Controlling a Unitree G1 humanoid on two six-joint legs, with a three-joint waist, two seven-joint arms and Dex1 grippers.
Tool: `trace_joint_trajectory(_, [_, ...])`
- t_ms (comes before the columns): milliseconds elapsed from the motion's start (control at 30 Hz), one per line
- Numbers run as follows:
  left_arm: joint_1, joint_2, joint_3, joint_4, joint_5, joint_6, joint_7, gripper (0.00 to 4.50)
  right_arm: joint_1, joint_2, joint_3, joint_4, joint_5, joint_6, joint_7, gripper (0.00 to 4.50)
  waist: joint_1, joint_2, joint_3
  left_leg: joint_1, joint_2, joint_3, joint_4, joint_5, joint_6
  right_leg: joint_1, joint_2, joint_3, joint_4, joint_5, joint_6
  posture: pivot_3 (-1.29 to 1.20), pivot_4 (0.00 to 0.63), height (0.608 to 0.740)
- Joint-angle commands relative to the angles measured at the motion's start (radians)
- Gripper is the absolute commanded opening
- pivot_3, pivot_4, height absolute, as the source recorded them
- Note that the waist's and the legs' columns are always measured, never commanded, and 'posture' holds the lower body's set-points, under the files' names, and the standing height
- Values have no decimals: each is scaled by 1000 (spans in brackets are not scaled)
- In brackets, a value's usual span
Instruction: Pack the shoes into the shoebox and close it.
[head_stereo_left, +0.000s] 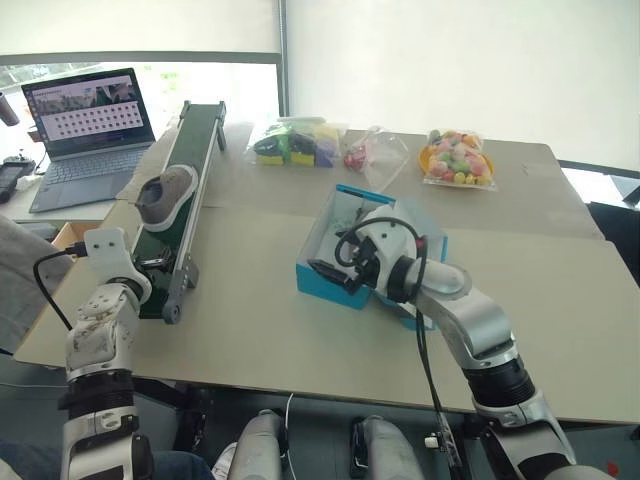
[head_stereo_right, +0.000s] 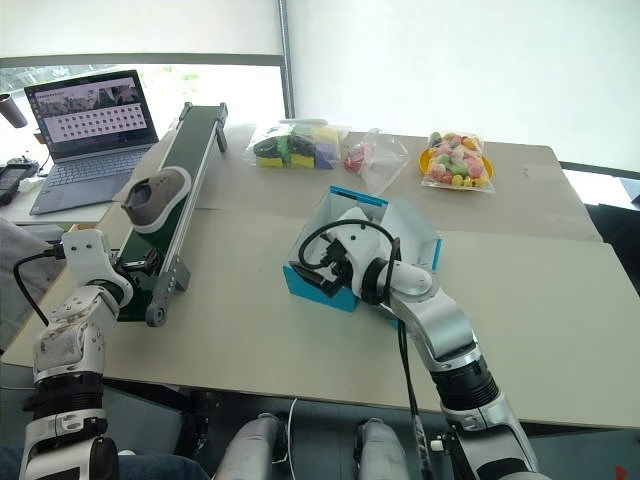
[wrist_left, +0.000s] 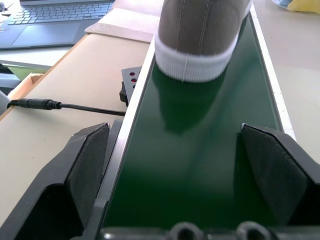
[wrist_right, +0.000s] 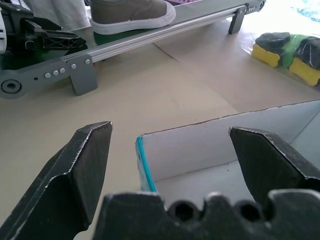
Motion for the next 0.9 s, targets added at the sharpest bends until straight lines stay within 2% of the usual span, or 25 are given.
trace_joint_trajectory(33, [0,20,13,4,8,-25,-5,4500,1,6,-30,-51,16,1,-6,4453,0,0,0,0,0,0,0,0,0,0,0,0,0,0,0,0,150,716])
trace_joint_trajectory(367, [-10,-2,-18,17,5,-26,-21,4500,-10,26,-48,-60,21,14,-17,4453,1,0,0,0,0,0,0,0,0,0,0,0,0,0,0,0,150,716])
trace_joint_trajectory(467, [-17,-20,-19,-3,-15,-14,-31,3788,-15,28,-52,-59,20,16,-17,4500,2,0,0,0,0,0,0,0,0,0,0,0,0,0,0,0,150,716])
trace_joint_trajectory(567, [-28,-27,-15,-3,-19,-4,-25,2858,-21,29,-54,-57,19,17,-18,4500,5,0,0,1,-1,0,0,0,0,1,-1,-1,1,0,0,0,150,716])
trace_joint_trajectory(600, [-30,-29,-14,-4,-19,-3,-24,2737,-22,29,-55,-57,19,18,-18,4500,6,0,0,1,-1,0,0,0,0,0,-1,-1,1,0,0,0,150,716])
trace_joint_trajectory(833, [-59,-118,16,-138,-121,-82,-70,2685,-52,61,-101,-18,25,33,-65,4500,10,-1,0,0,-2,-3,1,0,0,1,-1,-3,0,0,0,0,150,716])
trace_joint_trajectory(900, [-64,-160,-6,-227,-161,-62,-75,2685,-83,113,-159,13,54,78,-124,4500,7,-2,0,-1,-2,-3,1,0,0,2,-1,-2,0,0,1,0,150,716])
